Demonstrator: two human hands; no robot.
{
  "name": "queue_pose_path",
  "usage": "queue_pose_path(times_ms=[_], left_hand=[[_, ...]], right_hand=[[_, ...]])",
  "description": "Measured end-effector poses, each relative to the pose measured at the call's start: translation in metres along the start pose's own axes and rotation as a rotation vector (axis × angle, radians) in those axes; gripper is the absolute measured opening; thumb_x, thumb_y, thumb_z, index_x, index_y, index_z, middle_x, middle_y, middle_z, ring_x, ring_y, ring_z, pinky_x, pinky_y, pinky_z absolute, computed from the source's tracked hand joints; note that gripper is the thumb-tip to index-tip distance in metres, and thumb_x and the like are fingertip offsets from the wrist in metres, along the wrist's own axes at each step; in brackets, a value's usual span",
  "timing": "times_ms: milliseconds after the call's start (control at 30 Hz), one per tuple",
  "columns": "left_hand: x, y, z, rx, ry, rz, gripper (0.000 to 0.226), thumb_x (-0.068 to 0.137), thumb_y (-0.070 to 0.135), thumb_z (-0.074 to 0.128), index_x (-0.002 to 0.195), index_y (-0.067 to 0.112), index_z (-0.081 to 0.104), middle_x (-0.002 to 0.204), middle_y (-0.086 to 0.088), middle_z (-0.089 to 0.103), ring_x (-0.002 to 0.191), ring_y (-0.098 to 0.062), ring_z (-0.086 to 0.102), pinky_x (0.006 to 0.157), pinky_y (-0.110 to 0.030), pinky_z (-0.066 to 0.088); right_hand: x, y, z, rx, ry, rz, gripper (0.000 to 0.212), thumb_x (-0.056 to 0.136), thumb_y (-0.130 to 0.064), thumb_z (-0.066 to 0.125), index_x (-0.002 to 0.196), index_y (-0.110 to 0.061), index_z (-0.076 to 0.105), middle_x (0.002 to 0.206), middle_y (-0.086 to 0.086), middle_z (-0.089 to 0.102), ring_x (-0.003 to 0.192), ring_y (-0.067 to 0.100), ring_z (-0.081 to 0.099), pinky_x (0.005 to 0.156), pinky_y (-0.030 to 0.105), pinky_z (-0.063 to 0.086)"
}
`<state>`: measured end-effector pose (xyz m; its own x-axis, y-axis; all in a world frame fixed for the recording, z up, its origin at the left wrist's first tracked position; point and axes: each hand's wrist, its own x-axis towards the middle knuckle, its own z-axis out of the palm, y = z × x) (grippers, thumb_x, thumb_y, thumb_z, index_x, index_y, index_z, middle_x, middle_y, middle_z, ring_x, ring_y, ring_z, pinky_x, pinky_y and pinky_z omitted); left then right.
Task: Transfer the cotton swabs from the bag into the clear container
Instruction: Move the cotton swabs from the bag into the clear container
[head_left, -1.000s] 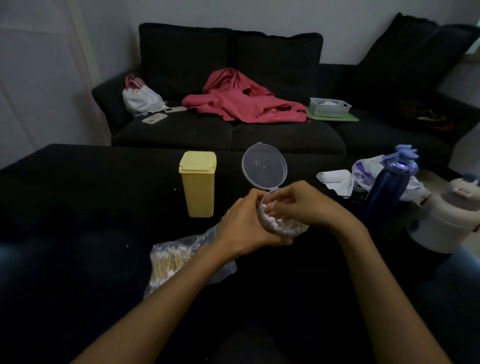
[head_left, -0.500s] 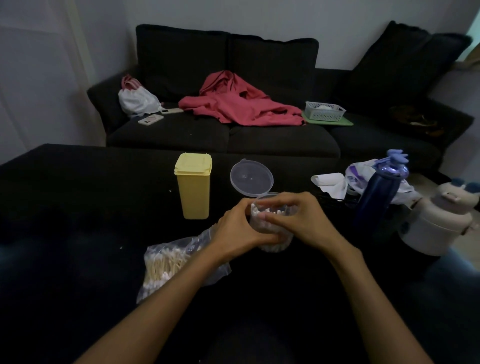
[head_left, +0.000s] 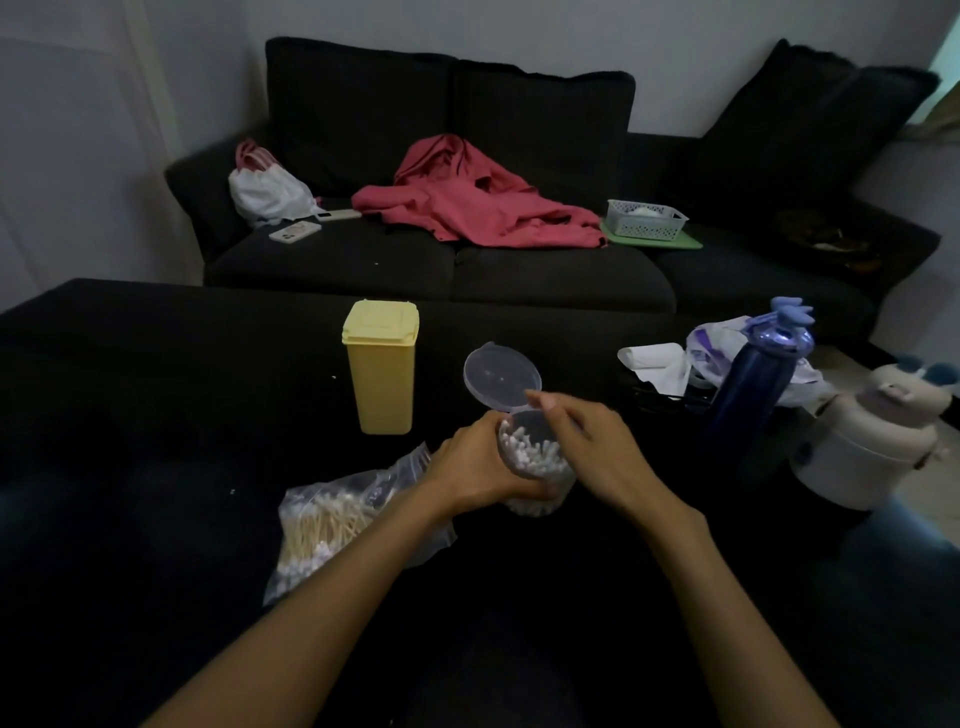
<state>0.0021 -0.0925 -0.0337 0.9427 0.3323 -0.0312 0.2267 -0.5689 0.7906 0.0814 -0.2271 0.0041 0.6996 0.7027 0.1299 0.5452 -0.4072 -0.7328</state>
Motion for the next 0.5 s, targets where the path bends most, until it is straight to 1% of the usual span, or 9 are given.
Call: queue_pose_path(times_ms=[100, 167, 233, 300, 333, 400, 467, 500], left_hand=[[-0.001, 0.004, -0.002, 0.104, -0.057, 0.012, 0.068, 0.069, 0.048, 0.079, 0.127, 0.03, 0.049, 0.12, 0.008, 0.062, 0.109, -0.01, 0.058, 0.098, -0.038, 0.047], [-0.002, 0.007, -0.006, 0.2, -0.078, -0.001, 0.067, 0.071, 0.048, 0.076, 0.128, 0.027, 0.048, 0.121, 0.003, 0.062, 0.109, -0.016, 0.059, 0.098, -0.04, 0.047], [-0.003, 0.008, -0.013, 0.288, -0.113, -0.031, 0.077, 0.068, 0.049, 0.078, 0.132, 0.023, 0.044, 0.124, 0.001, 0.06, 0.111, -0.017, 0.058, 0.098, -0.039, 0.046], [-0.005, 0.007, -0.026, 0.32, -0.129, -0.048, 0.084, 0.066, 0.046, 0.08, 0.136, 0.022, 0.04, 0.131, 0.0, 0.055, 0.116, -0.017, 0.054, 0.1, -0.038, 0.045], [-0.008, 0.008, -0.035, 0.299, -0.118, -0.057, 0.083, 0.07, 0.041, 0.079, 0.139, 0.021, 0.039, 0.137, -0.003, 0.051, 0.121, -0.018, 0.051, 0.103, -0.036, 0.043], [-0.023, 0.009, -0.06, 0.226, -0.033, -0.097, 0.073, 0.081, 0.031, 0.072, 0.143, 0.017, 0.035, 0.144, -0.005, 0.045, 0.131, -0.019, 0.044, 0.107, -0.033, 0.037], [-0.043, -0.001, -0.084, 0.186, 0.105, -0.15, 0.058, 0.088, 0.029, 0.063, 0.141, 0.02, 0.04, 0.141, -0.003, 0.048, 0.13, -0.017, 0.045, 0.108, -0.037, 0.038], [-0.054, -0.009, -0.092, 0.189, 0.168, -0.161, 0.051, 0.09, 0.029, 0.061, 0.139, 0.023, 0.044, 0.138, -0.002, 0.052, 0.127, -0.017, 0.048, 0.106, -0.039, 0.041]], right_hand=[[-0.009, 0.001, 0.012, -0.04, -0.154, 0.004, 0.041, 0.101, -0.039, 0.027, 0.14, -0.035, 0.038, 0.143, -0.006, 0.044, 0.131, 0.011, 0.039, 0.112, 0.035, 0.03], [-0.015, -0.003, 0.016, -0.047, -0.203, -0.029, 0.041, 0.102, -0.037, 0.025, 0.143, -0.038, 0.029, 0.15, -0.009, 0.033, 0.136, 0.008, 0.028, 0.117, 0.035, 0.019], [-0.017, -0.004, 0.018, -0.09, -0.246, -0.024, 0.044, 0.103, -0.036, 0.025, 0.146, -0.038, 0.02, 0.154, -0.009, 0.023, 0.139, 0.008, 0.02, 0.12, 0.036, 0.011], [-0.017, -0.002, 0.021, -0.244, -0.227, -0.09, 0.046, 0.103, -0.035, 0.023, 0.148, -0.035, 0.015, 0.157, -0.01, 0.017, 0.142, 0.006, 0.013, 0.117, 0.031, -0.001], [-0.017, 0.0, 0.023, -0.316, -0.205, -0.137, 0.047, 0.103, -0.036, 0.021, 0.148, -0.034, 0.013, 0.157, -0.011, 0.014, 0.143, 0.003, 0.009, 0.115, 0.029, -0.006], [-0.019, 0.005, 0.027, -0.422, -0.18, -0.191, 0.048, 0.102, -0.037, 0.017, 0.15, -0.033, 0.01, 0.158, -0.014, 0.009, 0.143, 0.0, 0.004, 0.113, 0.028, -0.011], [-0.02, 0.009, 0.032, -0.5, -0.18, -0.216, 0.049, 0.102, -0.036, 0.014, 0.15, -0.03, 0.009, 0.158, -0.014, 0.009, 0.144, 0.0, 0.004, 0.117, 0.03, -0.01], [-0.02, 0.01, 0.034, -0.543, -0.183, -0.22, 0.048, 0.103, -0.035, 0.015, 0.15, -0.029, 0.011, 0.158, -0.012, 0.013, 0.145, 0.003, 0.006, 0.118, 0.032, -0.007]])
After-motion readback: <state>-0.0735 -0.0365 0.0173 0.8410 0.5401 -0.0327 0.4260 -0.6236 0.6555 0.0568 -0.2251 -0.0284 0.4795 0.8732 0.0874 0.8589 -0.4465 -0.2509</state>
